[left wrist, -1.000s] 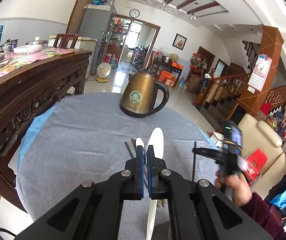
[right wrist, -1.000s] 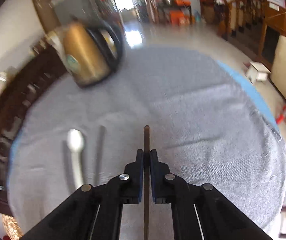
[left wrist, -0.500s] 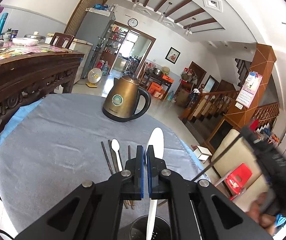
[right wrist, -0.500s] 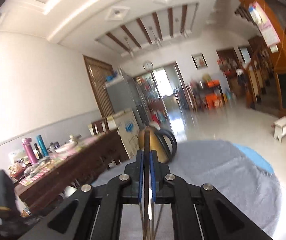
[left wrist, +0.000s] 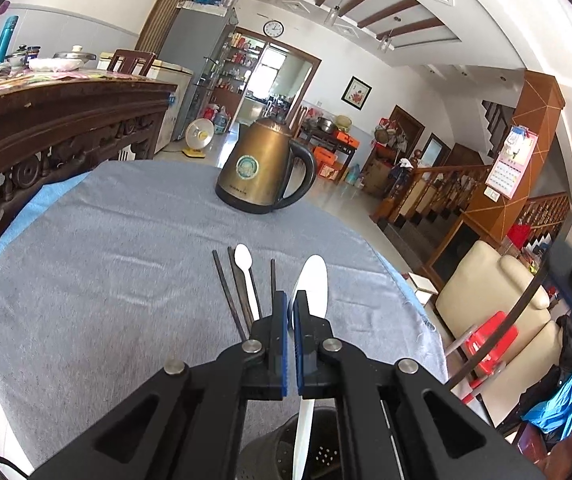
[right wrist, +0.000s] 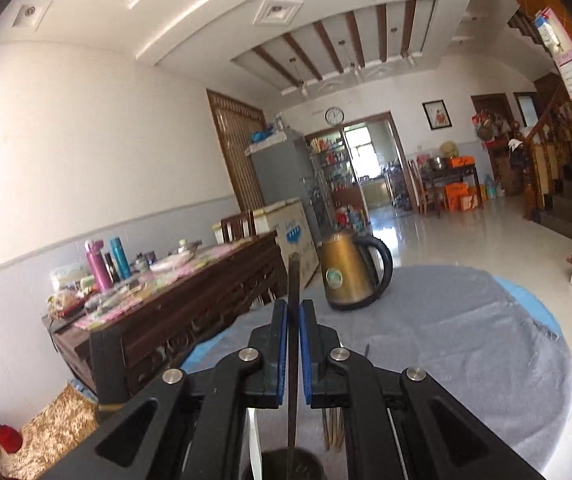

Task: Organize utensils
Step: 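Lift the spoon with the left tool while the right tool lifts the chopstick toward the holder, then drop the spoon into the dark holder with the left tool while the right tool drops the chopstick in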

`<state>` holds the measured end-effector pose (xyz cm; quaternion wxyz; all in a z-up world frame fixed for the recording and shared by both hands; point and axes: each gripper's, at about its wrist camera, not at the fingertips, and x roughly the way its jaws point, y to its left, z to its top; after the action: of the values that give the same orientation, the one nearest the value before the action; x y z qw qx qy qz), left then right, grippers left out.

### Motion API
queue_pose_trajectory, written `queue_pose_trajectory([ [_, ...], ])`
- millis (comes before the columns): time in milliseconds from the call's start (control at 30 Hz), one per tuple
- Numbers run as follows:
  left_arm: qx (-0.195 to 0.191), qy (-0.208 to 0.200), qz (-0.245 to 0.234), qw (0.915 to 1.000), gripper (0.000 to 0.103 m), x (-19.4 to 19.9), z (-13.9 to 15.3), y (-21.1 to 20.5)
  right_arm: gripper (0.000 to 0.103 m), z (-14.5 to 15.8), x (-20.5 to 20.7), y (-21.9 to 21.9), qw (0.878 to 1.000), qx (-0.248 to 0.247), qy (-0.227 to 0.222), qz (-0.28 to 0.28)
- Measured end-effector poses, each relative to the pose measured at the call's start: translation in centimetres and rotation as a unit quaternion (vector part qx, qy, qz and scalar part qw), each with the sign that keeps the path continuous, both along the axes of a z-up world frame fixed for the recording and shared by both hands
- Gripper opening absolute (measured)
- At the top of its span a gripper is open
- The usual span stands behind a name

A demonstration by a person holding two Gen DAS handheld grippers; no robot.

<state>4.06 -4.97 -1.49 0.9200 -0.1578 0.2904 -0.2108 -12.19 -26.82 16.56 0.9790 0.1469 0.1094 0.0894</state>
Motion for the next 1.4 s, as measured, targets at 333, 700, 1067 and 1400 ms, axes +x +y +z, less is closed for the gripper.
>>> queue_pose_trajectory([
  [333,0.036,0.000,-0.001,0.9994,0.043,-1.3,0.3,0.2,0.038,-3.6,0.7,-0.6,0.997,-0.013,0.075,0.009],
  [700,0.045,0.000,0.036,0.9983,0.053,-1.2,0.9,3.5,0.044,-5.0,0.7,-6.1,0.993,0.054,0.086,-0.053],
  [1067,-0.016,0.252,0.028,0.9671,0.055,4.8,-6.7,5.7,0.043,-6.6,2.0,-6.3,0.991,0.044,0.114,-0.048],
  [1400,0.017,0.316,-0.039,0.9479,0.037,7.0,-9.9,2.1,0.043,-11.0,4.8,-9.3,0.976,0.091,0.191,-0.058],
])
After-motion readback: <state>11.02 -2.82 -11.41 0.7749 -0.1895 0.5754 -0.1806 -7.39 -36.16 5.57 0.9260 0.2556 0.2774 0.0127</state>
